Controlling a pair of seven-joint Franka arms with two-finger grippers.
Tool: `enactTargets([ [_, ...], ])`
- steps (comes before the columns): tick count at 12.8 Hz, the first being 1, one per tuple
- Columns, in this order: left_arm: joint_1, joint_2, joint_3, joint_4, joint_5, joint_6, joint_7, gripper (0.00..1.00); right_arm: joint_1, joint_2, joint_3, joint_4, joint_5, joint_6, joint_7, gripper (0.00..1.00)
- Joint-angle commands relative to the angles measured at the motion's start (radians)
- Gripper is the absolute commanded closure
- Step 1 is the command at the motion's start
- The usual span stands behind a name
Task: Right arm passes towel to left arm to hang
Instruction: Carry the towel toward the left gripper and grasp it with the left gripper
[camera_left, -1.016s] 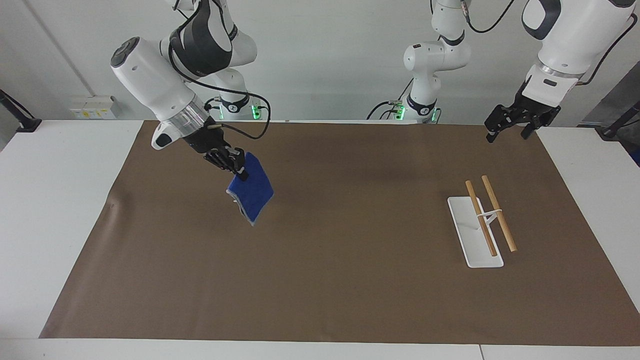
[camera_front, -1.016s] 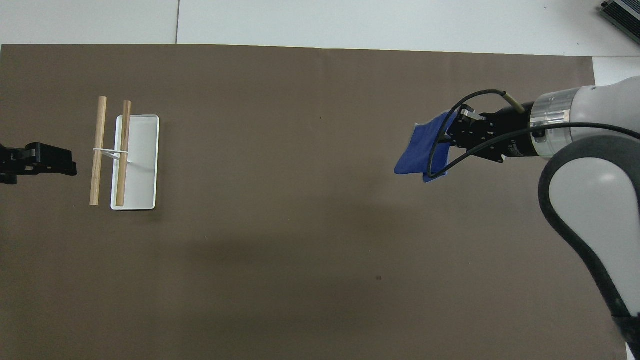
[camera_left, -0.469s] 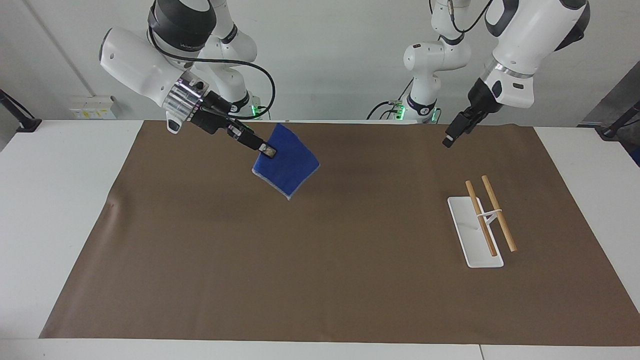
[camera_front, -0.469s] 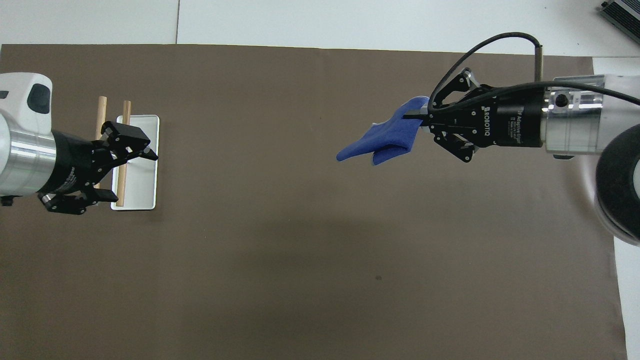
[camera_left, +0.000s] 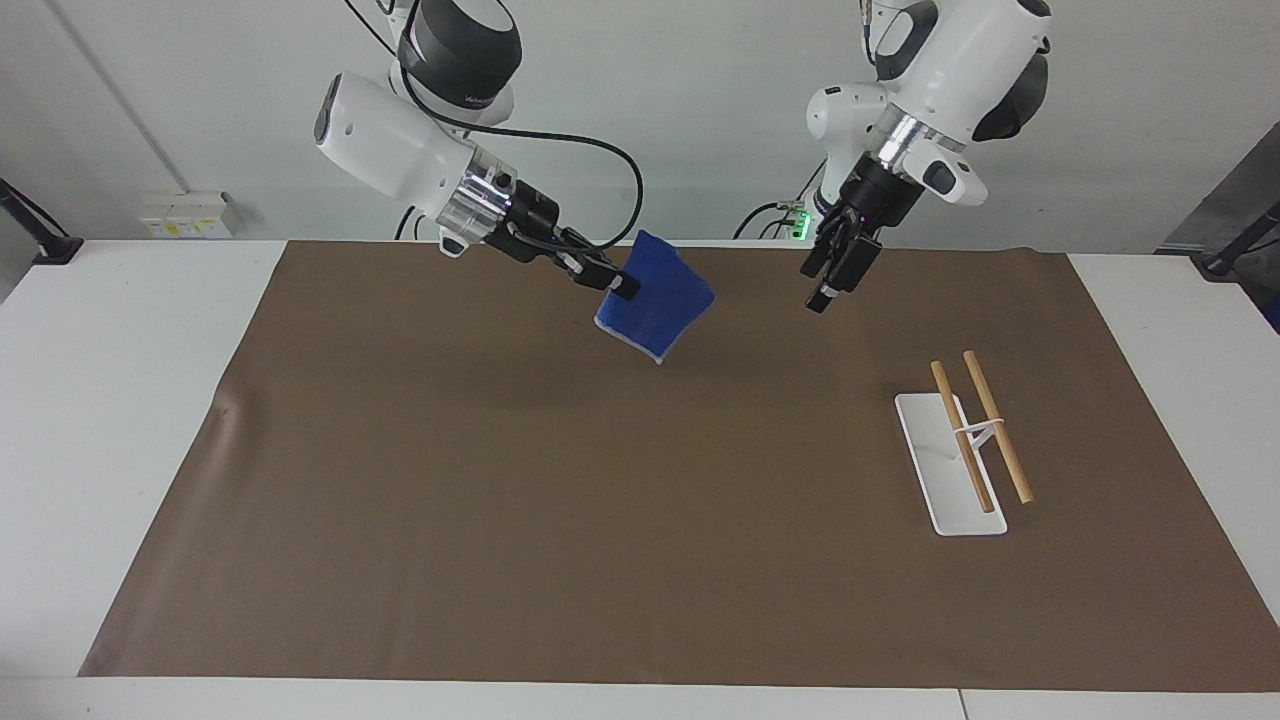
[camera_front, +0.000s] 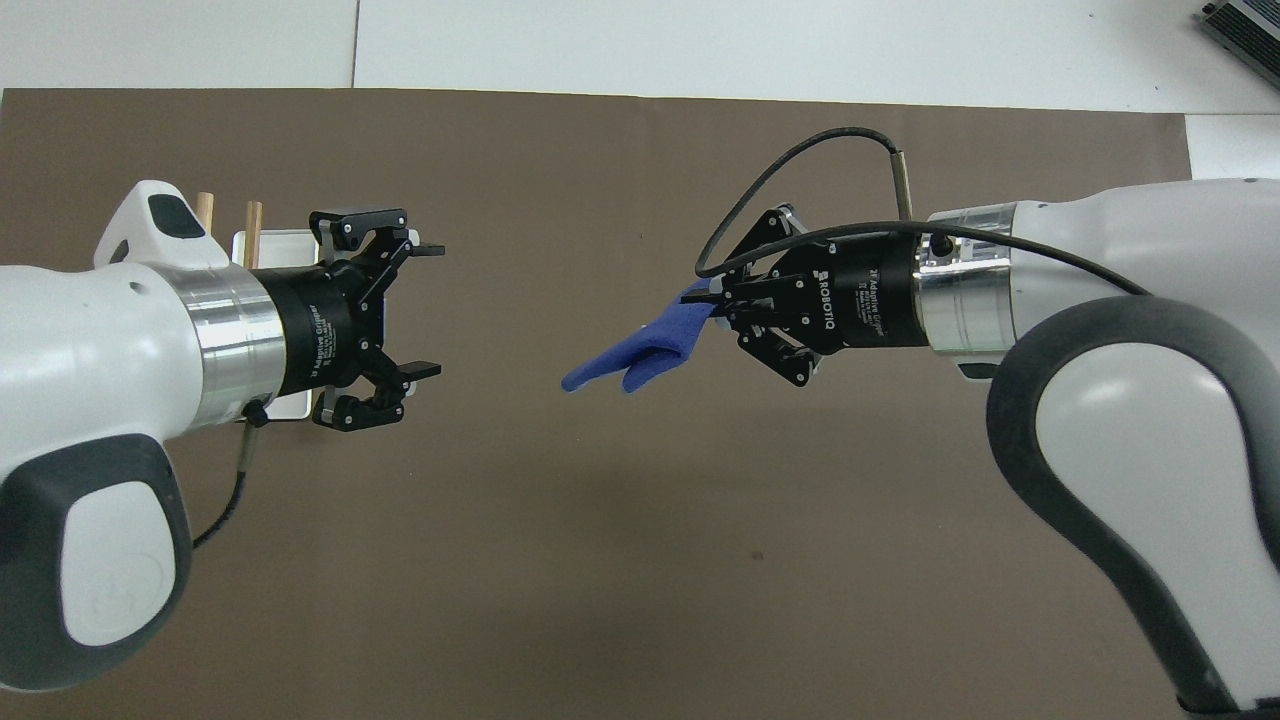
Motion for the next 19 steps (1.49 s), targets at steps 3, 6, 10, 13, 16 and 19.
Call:
enactTargets([
  [3, -0.121, -0.032, 0.012, -0.113, -0.021, 0.170, -0.235, 0.00, 0.041, 0.026, -0.002, -0.022, 0.069, 0.078, 0.150, 1.00],
  [6, -0.158, -0.030, 0.012, -0.162, -0.019, 0.194, -0.257, 0.00, 0.045, 0.033, -0.002, -0.018, 0.087, 0.133, 0.190, 1.00],
  [10, -0.158, -0.024, 0.012, -0.170, -0.021, 0.216, -0.266, 0.00, 0.053, 0.033, -0.002, -0.017, 0.087, 0.142, 0.187, 1.00],
  [13, -0.158, -0.006, 0.012, -0.170, -0.021, 0.288, -0.268, 0.00, 0.052, 0.033, -0.002, -0.015, 0.087, 0.138, 0.187, 1.00],
  [16, -0.158, 0.023, 0.012, -0.177, -0.021, 0.326, -0.268, 0.00, 0.053, 0.033, -0.003, -0.015, 0.087, 0.144, 0.184, 1.00],
  [19, -0.180, 0.054, 0.012, -0.183, -0.021, 0.360, -0.266, 0.00, 0.055, 0.029, -0.002, -0.012, 0.087, 0.162, 0.152, 1.00],
])
